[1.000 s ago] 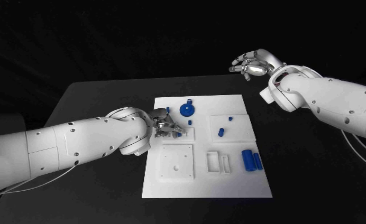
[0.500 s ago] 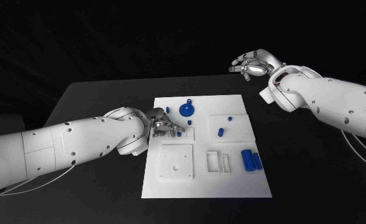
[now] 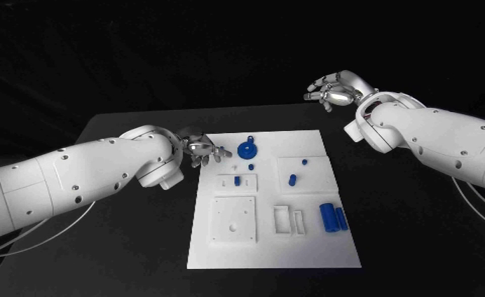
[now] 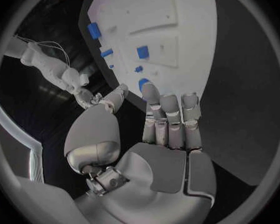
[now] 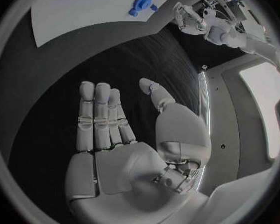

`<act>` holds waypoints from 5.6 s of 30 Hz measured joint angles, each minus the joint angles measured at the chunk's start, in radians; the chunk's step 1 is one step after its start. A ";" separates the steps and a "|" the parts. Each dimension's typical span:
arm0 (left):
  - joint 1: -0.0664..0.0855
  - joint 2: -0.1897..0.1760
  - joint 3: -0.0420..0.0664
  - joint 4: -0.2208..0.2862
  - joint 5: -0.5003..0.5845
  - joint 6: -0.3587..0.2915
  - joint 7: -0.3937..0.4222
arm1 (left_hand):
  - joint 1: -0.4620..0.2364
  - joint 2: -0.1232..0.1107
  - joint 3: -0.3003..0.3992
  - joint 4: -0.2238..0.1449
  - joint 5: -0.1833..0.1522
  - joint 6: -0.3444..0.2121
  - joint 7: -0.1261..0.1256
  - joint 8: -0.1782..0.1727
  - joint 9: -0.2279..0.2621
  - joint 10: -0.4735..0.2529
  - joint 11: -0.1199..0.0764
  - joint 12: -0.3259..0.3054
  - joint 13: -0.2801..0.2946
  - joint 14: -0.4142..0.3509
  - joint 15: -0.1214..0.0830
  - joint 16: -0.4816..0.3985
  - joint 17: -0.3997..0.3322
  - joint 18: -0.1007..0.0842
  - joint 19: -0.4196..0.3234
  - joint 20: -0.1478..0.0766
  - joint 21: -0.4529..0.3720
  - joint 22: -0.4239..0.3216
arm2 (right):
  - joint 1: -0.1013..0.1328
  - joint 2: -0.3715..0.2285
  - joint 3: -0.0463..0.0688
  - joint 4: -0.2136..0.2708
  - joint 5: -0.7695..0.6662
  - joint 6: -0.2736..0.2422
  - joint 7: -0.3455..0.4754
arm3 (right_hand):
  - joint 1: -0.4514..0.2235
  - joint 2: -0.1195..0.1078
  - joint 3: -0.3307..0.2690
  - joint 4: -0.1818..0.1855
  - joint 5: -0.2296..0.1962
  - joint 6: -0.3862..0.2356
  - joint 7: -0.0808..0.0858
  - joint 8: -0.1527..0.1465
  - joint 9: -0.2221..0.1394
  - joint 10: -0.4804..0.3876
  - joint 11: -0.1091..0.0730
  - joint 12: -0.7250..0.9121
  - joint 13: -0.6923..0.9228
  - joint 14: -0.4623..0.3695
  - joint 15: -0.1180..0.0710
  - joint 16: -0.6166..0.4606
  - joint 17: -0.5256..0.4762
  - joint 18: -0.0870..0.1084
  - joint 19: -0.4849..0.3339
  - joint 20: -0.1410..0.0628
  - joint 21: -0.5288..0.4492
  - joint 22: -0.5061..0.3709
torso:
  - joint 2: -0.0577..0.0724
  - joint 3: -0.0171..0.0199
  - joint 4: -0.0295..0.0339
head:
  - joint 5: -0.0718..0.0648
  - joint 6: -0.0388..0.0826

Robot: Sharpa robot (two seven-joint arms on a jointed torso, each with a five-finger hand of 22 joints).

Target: Assemble the parts on the task board

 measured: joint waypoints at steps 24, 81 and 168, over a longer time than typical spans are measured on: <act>0.030 0.194 0.002 -0.354 -0.078 0.159 -0.018 | 0.003 0.035 -0.051 0.021 0.062 -0.050 0.026 -0.025 -0.006 -0.014 0.021 -0.059 -0.026 -0.014 0.025 -0.052 -0.012 -0.031 -0.026 0.008 -0.038 -0.014 | -0.001 0.012 0.000 -0.006 0.006 0.001 0.000 | 0.000 0.000 0.000 0.000 -0.016 -0.001 0.005 0.000 -0.002 -0.004 0.004 0.005 -0.006 0.000 0.000 0.000 -0.001 0.000 0.000 0.000 -0.005 0.003 | 0.002 -0.0005 -0.0011 | 0.007 0.025; -0.007 0.274 0.002 -0.460 -0.039 0.243 -0.007 | 0.023 0.132 -0.103 0.026 0.059 -0.074 0.038 -0.036 -0.005 -0.048 0.040 -0.083 -0.031 -0.052 0.048 -0.072 -0.009 -0.042 -0.065 0.019 -0.065 -0.009 | -0.003 0.015 0.000 0.006 0.006 0.000 0.007 | 0.000 0.000 0.000 0.000 -0.020 -0.001 0.003 0.000 -0.003 -0.011 0.004 0.008 -0.012 -0.003 0.003 0.000 -0.005 0.001 -0.003 0.004 -0.009 0.007 | 0.000 0.0007 -0.0007 | -0.001 0.011; -0.017 0.073 0.003 -0.136 0.024 0.100 0.010 | 0.173 0.234 0.063 -0.135 0.004 0.021 -0.009 0.031 0.006 0.058 0.003 -0.023 0.007 0.036 0.025 -0.008 0.046 -0.055 0.043 -0.010 -0.026 0.051 | -0.009 0.010 0.000 0.012 0.006 0.011 0.005 | -0.004 0.004 0.003 0.003 -0.020 -0.003 0.007 0.004 -0.006 -0.010 0.004 0.015 -0.021 -0.003 0.003 0.000 -0.006 0.005 -0.003 0.004 -0.013 0.013 | -0.002 0.0014 0.0006 | 0.009 0.003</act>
